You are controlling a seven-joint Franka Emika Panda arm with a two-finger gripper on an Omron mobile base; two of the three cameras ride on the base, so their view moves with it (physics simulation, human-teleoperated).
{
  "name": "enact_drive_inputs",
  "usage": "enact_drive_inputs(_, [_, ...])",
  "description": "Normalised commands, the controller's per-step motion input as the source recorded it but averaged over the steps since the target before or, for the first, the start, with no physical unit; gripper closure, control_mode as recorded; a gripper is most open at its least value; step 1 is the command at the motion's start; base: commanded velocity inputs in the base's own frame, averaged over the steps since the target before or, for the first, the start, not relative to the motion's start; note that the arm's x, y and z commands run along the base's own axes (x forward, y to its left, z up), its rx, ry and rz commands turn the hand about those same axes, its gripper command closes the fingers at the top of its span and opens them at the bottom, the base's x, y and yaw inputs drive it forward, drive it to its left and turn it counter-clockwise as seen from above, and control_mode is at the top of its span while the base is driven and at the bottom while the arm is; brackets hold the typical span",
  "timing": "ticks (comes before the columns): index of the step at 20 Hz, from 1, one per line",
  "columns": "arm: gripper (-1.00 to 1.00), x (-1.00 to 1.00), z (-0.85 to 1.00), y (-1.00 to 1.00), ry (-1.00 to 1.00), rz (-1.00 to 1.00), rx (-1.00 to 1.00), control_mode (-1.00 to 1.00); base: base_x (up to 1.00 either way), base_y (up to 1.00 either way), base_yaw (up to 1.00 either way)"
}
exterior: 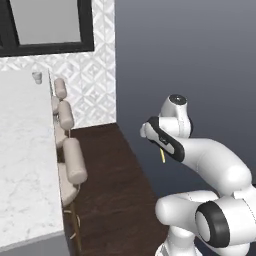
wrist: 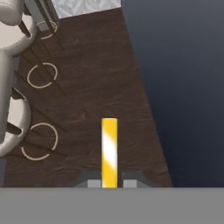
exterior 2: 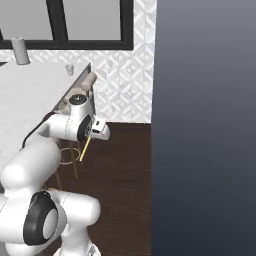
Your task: Take a straw from the drawer in front and place it inside the glass cup on the dining counter.
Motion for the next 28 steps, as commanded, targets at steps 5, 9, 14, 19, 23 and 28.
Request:
enact_drive_inputs(5, [1.0,0.0,0.0,0.0,0.0,0.0,0.0,1.0,1.0,-0.63,0.54])
enact_drive_inputs(9, [1.0,0.0,0.0,0.0,0.0,0.0,0.0,1.0,1.0,-0.6,0.46])
enact_drive_inputs(14, [1.0,0.0,0.0,0.0,0.0,0.0,0.0,1.0,1.0,-0.66,0.41])
enact_drive_inputs(19, [1.0,0.0,0.0,0.0,0.0,0.0,0.0,1.0,1.0,-0.7,0.38])
enact_drive_inputs(23, [1.0,0.0,0.0,0.0,0.0,0.0,0.0,1.0,1.0,-0.71,0.39])
enact_drive_inputs(28, [1.0,0.0,0.0,0.0,0.0,0.0,0.0,1.0,1.0,-0.75,0.41])
